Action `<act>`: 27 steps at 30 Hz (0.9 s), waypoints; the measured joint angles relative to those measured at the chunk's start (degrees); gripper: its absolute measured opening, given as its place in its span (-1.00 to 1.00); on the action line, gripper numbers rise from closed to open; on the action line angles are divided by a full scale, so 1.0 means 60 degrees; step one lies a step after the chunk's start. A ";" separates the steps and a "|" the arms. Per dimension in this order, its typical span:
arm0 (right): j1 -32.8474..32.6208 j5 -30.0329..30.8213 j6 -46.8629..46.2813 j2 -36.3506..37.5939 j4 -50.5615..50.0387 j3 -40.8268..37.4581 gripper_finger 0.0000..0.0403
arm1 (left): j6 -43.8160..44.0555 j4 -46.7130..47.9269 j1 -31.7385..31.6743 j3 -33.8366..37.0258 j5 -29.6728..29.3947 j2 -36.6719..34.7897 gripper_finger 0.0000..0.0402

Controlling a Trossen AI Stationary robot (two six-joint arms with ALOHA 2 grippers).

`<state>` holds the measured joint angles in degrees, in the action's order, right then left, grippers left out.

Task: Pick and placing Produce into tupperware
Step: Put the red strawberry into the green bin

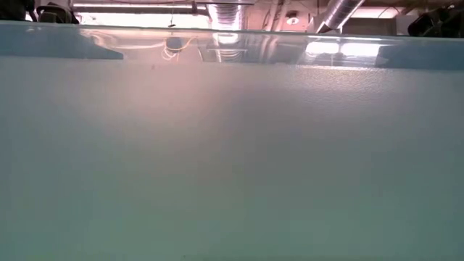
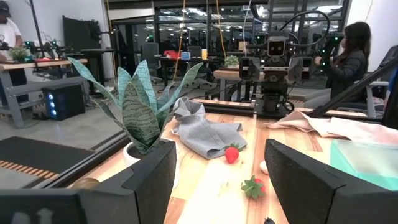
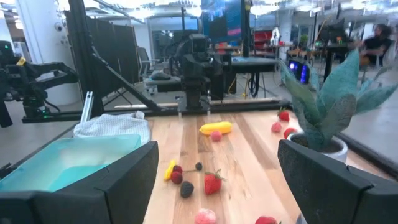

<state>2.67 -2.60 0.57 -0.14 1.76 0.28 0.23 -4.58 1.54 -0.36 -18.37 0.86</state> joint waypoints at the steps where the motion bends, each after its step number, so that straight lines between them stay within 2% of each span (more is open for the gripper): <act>1: -0.0001 -0.0002 0.0111 0.0000 0.0102 0.0001 0.75 | 0.0035 0.0004 -0.0004 0.0000 0.0004 0.0004 0.17; 12: -0.0002 -0.0031 -0.1354 -0.0003 0.1012 0.0002 0.75 | 0.0054 0.0004 -0.0004 0.0000 0.0000 0.0000 0.17; 16: -0.0158 -0.0590 -0.1574 0.0000 0.1547 -0.0001 0.75 | -0.0030 0.0000 -0.0004 -0.0003 0.0000 0.0003 0.17; 19: -0.0462 -0.0575 -0.2120 0.0000 0.1861 -0.0001 0.75 | 0.0029 0.0000 -0.0004 0.0000 0.0000 0.0004 0.17; 23: -0.0762 0.0527 -0.2849 -0.0016 0.1768 -0.0002 0.75 | -0.0001 0.0000 -0.0003 -0.0003 0.0000 0.0003 0.17; 27: -0.0920 0.0977 -0.2377 -0.0313 0.1919 -0.0002 0.75 | 0.0066 0.0004 -0.0004 0.0000 0.0000 0.0004 0.17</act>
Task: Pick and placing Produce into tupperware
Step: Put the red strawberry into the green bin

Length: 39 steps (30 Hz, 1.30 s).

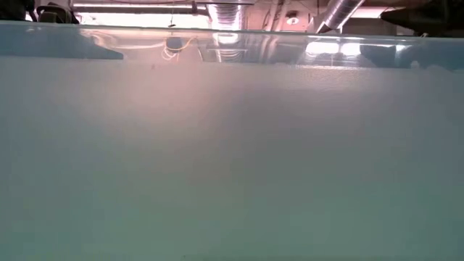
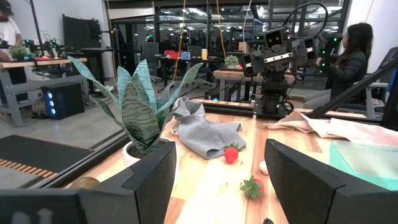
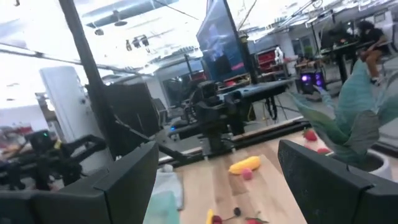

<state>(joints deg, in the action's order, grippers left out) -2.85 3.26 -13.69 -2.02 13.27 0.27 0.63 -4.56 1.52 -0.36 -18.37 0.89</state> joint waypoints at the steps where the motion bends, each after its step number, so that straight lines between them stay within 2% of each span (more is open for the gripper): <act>1: -0.0040 0.0004 0.0050 -0.0092 0.0077 0.0000 0.75 | 0.0002 -0.0004 0.0000 -0.0001 0.0000 -0.0003 0.17; 4: -0.0191 0.0131 0.0077 -0.0446 0.0373 0.0000 0.75 | -0.0050 -0.0004 0.0004 0.0000 0.0000 0.0000 0.17; 10: -0.0584 0.2192 -0.0220 -0.2003 0.0194 0.0002 0.75 | 0.0003 -0.0015 0.0000 -0.0002 -0.0058 -0.0004 0.17; 16: -0.0442 0.2256 -0.0189 -0.3798 0.0125 0.0832 0.75 | 0.0337 -0.0015 0.0002 -0.0002 -0.0055 -0.0004 0.17; 18: -0.0333 0.2251 -0.0154 -0.4503 -0.0430 0.1356 0.75 | 0.0351 -0.0011 0.0003 0.0000 -0.0055 -0.0004 0.17; 23: 0.0117 0.2148 -0.0136 -0.6353 -0.2285 0.3031 0.75 | 0.0630 -0.0011 0.0002 -0.0002 -0.0051 -0.0004 0.17; 27: 0.0737 0.1248 -0.0002 -0.7684 -0.3258 0.4042 0.75 | 0.0847 -0.0011 0.0004 -0.0003 -0.0047 -0.0004 0.17; 34: 0.1744 -0.0223 0.0469 -0.9582 -0.3520 0.4829 0.66 | 0.1050 -0.0011 0.0004 -0.0002 -0.0039 -0.0004 0.17; 39: 0.2155 -0.0284 0.0724 -1.0580 -0.3296 0.4845 0.57 | 0.1288 -0.0011 0.0004 -0.0001 -0.0018 -0.0004 0.17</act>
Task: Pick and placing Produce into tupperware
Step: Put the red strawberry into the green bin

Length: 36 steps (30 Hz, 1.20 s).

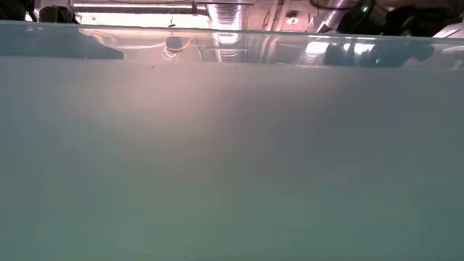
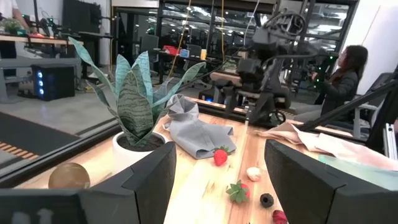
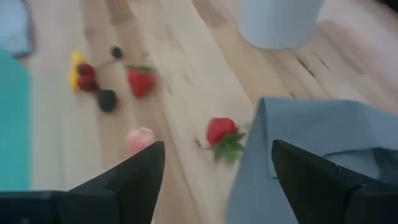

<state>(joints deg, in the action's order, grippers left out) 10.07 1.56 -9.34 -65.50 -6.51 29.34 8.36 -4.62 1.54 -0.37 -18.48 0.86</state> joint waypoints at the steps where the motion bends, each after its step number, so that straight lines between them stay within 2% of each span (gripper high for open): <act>1: 0.0073 0.0000 0.0048 -0.0164 0.0066 0.0005 0.56 | 0.0004 0.0000 -0.0002 -0.0002 0.0001 0.0000 0.17; 5: 0.0225 -0.0015 -0.0404 -0.0706 0.0016 0.0007 0.55 | 0.0283 0.0003 -0.0004 -0.0002 0.0029 0.0000 0.17; 18: -0.0176 -0.0044 0.0771 -0.2232 0.0912 0.0011 0.54 | 0.0564 0.0007 0.0000 -0.0001 0.0029 0.0000 0.17; 36: 0.0113 -0.0007 0.1390 -0.3362 0.1983 0.0011 0.54 | 0.0759 0.0009 0.0000 -0.0002 0.0029 0.0000 0.17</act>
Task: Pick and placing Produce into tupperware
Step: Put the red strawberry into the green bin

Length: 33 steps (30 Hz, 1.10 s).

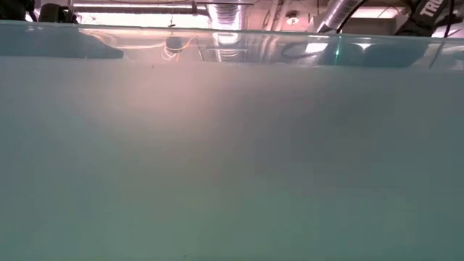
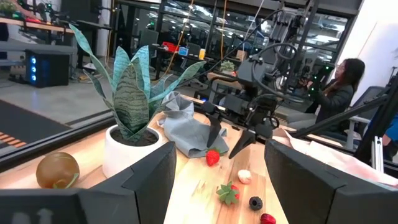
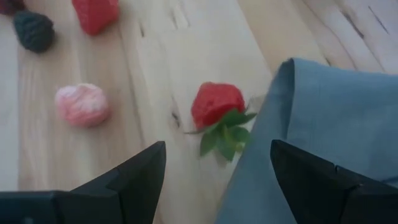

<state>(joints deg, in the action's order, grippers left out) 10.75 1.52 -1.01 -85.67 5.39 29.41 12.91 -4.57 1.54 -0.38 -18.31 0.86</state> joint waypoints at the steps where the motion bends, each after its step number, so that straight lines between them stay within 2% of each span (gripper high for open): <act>1: 0.0011 0.0003 0.0007 0.0000 0.0006 0.0000 0.54 | -0.0001 -0.0002 -0.0004 0.0002 0.0000 0.0000 0.17; 5: 0.0069 0.0004 0.0027 0.0013 0.0110 0.0000 0.49 | -0.0001 0.0002 -0.0002 0.0003 -0.0002 0.0002 0.17; 12: 0.0107 0.0004 0.0027 0.0029 0.0121 0.0000 0.25 | -0.0012 0.0002 -0.0003 0.0000 0.0000 0.0003 0.17; 26: 0.0107 0.0004 0.0176 0.0029 0.0186 0.0000 -0.45 | -0.0019 -0.0001 -0.0003 0.0002 -0.0004 0.0000 0.17; 33: 0.0107 0.0004 0.0246 0.0033 0.0188 0.0000 -0.73 | -0.0041 0.0002 -0.0003 0.0002 -0.0004 0.0002 0.17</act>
<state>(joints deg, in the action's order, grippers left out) 11.40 1.54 0.47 -85.47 6.51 29.41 12.67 -4.56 1.52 -0.36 -18.33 0.88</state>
